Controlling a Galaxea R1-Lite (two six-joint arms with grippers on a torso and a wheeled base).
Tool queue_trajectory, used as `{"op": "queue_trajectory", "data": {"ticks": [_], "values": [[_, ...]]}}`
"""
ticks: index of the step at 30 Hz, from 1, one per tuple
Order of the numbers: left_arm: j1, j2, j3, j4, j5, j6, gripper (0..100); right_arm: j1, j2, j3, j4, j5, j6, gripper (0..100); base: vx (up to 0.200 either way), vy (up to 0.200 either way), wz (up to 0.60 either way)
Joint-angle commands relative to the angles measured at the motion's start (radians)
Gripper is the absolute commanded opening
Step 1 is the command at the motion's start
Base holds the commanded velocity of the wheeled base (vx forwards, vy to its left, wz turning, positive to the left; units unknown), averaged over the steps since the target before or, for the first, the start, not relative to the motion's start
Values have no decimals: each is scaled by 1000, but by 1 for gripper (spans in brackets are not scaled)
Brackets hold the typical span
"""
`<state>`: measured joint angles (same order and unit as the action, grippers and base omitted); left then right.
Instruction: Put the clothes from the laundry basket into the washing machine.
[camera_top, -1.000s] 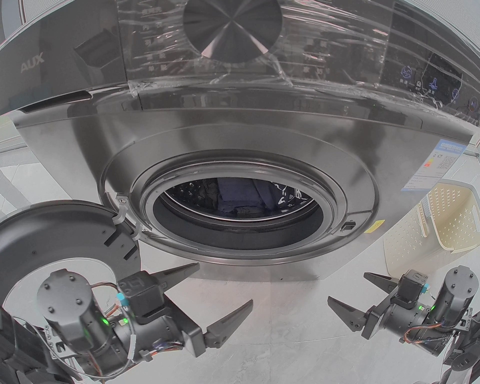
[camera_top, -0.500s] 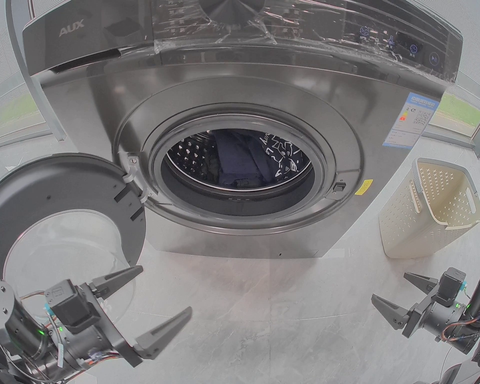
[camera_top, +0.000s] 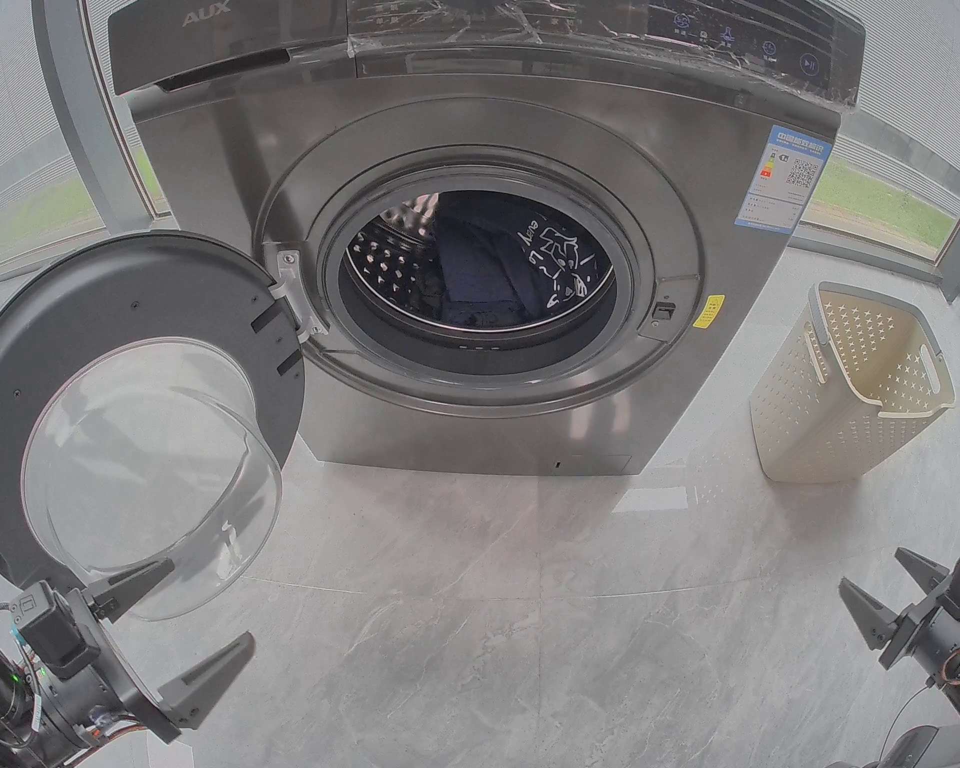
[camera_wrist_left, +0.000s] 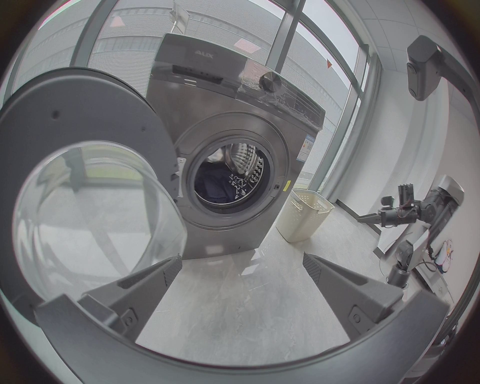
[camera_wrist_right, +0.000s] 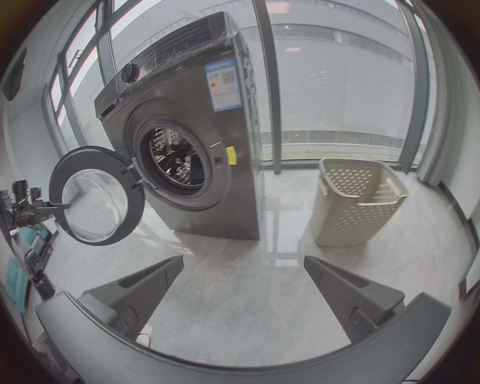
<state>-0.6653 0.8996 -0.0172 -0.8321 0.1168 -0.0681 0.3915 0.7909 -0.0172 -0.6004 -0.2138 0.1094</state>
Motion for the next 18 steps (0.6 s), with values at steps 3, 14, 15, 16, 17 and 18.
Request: {"op": "queue_trajectory", "data": {"ticks": [3, 14, 15, 16, 17, 18], "values": [[153, -261, 17, 162, -5, -1, 100, -169, -357, 16, 188, 39, -51, 100, -67, 0, 0], [332, -567, 17, 395, -157, -10, 100, -273, -542, 16, 258, 53, -53, 100, -164, 0, 0], [345, -571, 17, 407, -157, -12, 100, -276, -558, 16, 278, 53, -53, 100, 0, 0, 0], [355, -581, 17, 418, -157, -15, 100, -281, -578, 16, 303, 53, -53, 100, 0, 0, 0], [365, -593, 17, 429, -158, -15, 100, -283, -601, 16, 330, 53, -53, 100, 0, 0, 0], [377, -610, 17, 442, -158, -16, 100, -289, -628, 16, 364, 53, -53, 100, 0, 0, 0]]}}
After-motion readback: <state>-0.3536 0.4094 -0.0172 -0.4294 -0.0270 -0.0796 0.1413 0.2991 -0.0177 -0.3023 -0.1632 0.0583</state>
